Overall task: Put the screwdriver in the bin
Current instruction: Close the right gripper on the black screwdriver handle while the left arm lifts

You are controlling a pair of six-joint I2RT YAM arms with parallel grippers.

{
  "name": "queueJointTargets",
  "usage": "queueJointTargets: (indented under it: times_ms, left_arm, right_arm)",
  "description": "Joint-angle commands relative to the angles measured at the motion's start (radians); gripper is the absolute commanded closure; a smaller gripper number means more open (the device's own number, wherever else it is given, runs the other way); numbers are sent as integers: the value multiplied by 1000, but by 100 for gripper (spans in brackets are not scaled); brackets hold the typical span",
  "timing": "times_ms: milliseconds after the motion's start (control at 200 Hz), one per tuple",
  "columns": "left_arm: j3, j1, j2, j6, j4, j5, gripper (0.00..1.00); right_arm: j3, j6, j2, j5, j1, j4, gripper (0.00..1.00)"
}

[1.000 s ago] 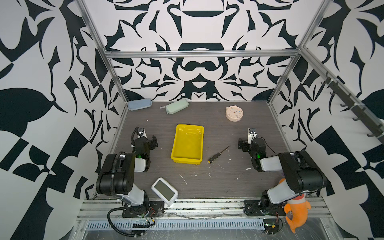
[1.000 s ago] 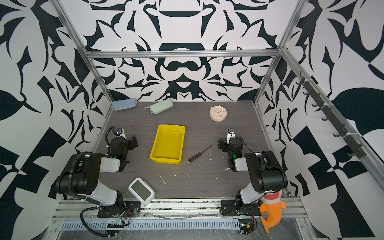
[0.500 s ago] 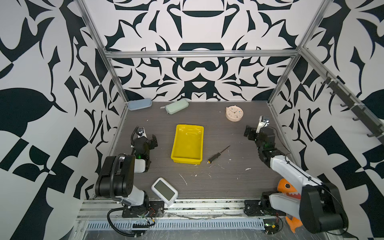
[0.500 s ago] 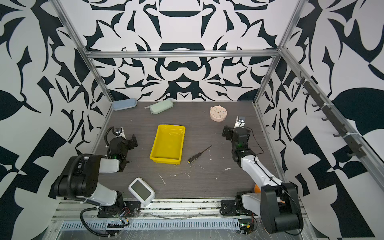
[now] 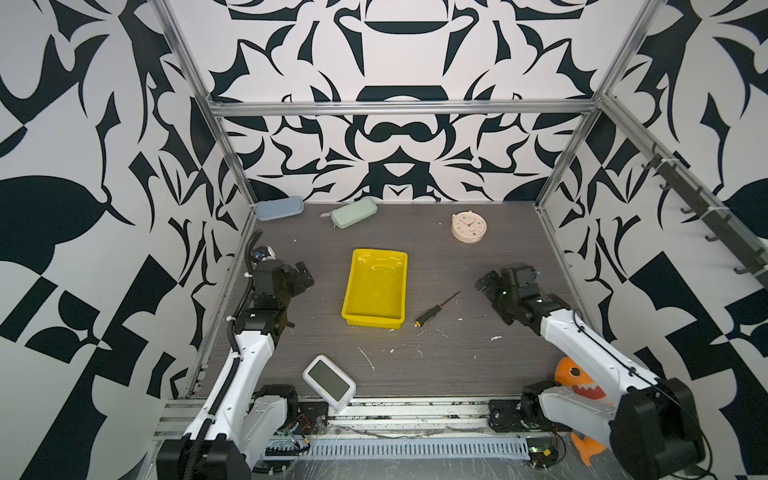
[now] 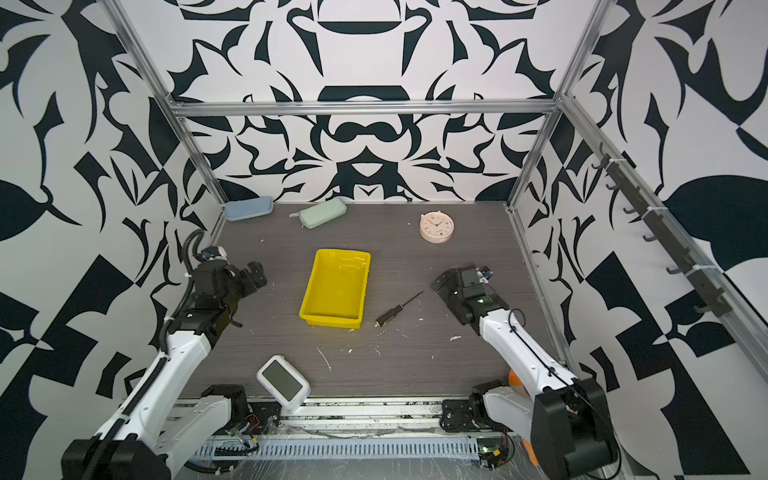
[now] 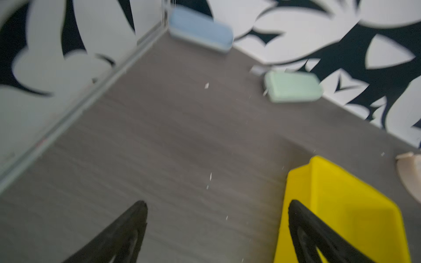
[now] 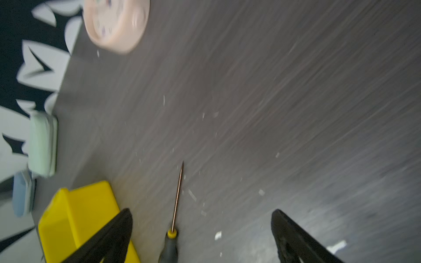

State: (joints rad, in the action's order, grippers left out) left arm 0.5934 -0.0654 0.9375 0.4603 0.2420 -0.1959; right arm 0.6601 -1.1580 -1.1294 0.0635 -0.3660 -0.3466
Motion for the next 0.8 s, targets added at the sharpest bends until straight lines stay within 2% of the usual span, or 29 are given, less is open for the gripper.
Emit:
queueJointTargets:
  times_ms: [0,80,125,200,245,510,695,795]
  left_arm:
    - [-17,3,5,81,83,56,1]
    - [-16,3,51,189,124,-26,1]
    - [2,4,86,202,151,-37,1]
    - [43,4,134,188,201,-21,1]
    - [49,3,146,192,211,-25,1]
    - [6,4,62,197,187,-24,1]
    - [-8,4,36,202,172,-36,1]
    - [1,4,51,199,179,-30,1]
  right_arm:
    - [87,-200,-53,78,-175,-10,4]
    - [136,-261,-148,65,-248,1,7]
    - [155,-291,-207,24,-264,18,12]
    - [180,-367,-296,-52,-270,9,30]
    - [187,-393,-333,-82,-272,9,36]
    - [204,-446,-409,-87,-295,21,37]
    - [299,-444,-524,-100,-307,-34,37]
    - [334,-480,-580,-108,-316,-67,41]
